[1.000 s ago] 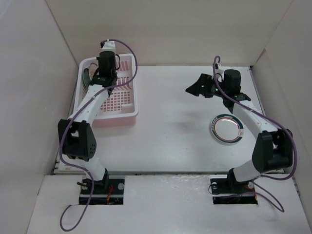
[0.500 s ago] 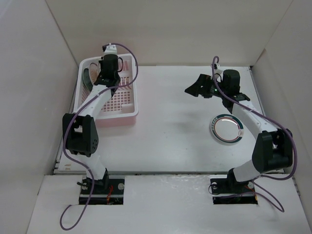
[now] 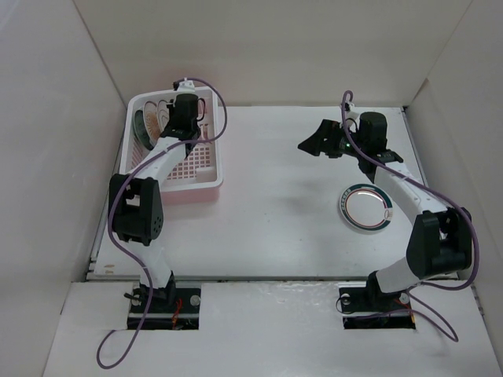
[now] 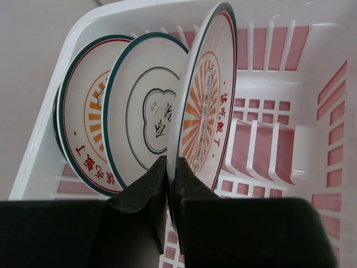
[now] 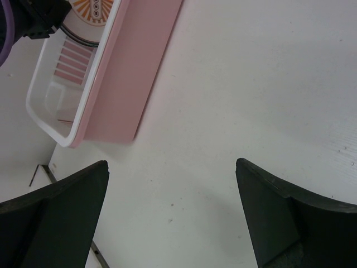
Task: Load the plates into the dish rack
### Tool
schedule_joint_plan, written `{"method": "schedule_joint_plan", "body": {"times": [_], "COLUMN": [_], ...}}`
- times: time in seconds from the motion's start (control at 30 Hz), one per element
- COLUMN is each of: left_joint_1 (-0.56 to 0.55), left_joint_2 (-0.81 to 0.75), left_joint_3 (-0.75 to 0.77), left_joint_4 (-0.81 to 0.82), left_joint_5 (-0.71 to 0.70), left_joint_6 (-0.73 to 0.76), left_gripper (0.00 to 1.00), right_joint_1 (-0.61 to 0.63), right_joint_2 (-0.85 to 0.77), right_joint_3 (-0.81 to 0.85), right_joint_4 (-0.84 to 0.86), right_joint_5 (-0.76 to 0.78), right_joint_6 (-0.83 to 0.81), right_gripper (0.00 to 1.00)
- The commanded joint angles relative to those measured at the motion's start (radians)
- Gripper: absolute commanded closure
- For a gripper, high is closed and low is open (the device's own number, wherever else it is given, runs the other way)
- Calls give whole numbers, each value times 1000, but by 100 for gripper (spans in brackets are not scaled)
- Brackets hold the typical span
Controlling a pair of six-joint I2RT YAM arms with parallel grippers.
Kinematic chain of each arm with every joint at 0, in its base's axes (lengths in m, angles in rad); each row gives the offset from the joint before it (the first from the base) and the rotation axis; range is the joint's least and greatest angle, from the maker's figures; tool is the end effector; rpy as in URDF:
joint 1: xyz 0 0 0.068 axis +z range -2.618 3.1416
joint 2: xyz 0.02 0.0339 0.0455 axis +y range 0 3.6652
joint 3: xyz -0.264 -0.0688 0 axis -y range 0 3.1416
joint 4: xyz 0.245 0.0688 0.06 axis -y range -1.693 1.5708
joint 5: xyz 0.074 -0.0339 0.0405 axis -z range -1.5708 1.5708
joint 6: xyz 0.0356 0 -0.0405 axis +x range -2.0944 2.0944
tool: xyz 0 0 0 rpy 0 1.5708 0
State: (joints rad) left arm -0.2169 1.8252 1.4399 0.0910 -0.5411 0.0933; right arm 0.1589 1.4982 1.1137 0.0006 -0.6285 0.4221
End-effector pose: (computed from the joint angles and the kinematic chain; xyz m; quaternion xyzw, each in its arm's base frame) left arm 0.4298 -0.0759 0.3022 -0.0378 0.7892 0.1788 0.5863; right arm 0.3381 0.0754 0.3020 -0.0679 0.8043 0.3978 0.4362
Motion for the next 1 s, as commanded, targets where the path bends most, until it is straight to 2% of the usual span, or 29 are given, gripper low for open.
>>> {"method": "schedule_joint_plan", "body": {"times": [0.0,0.3,0.7,0.8,0.87,0.97], "left_joint_1": [-7,-7,-7,-7,-7,-7], "left_joint_2": [-6,13,13,22,22,22], "left_joint_3": [5,-7,-4,-4,-4,-4], "left_joint_4": [66,56,-46,-57,-80,-92], "left_joint_5": [-28,-17,-17,-8,-8,-8], "left_joint_6": [-15,-37,-107,-116,-116,-127], "left_gripper": [100,100,100,86,85,75], "right_joint_1": [10,10,19,19,19,19], "right_joint_2": [-23,-23,-32,-32,-41,-41], "right_joint_3": [38,38,38,38,38,38], "right_joint_4": [33,33,33,33,33,33], "right_joint_5": [-11,-20,-30,-30,-30,-30], "right_joint_6": [-17,-17,-17,-17,-17,-17], "right_gripper": [0,0,0,0,0,0]}}
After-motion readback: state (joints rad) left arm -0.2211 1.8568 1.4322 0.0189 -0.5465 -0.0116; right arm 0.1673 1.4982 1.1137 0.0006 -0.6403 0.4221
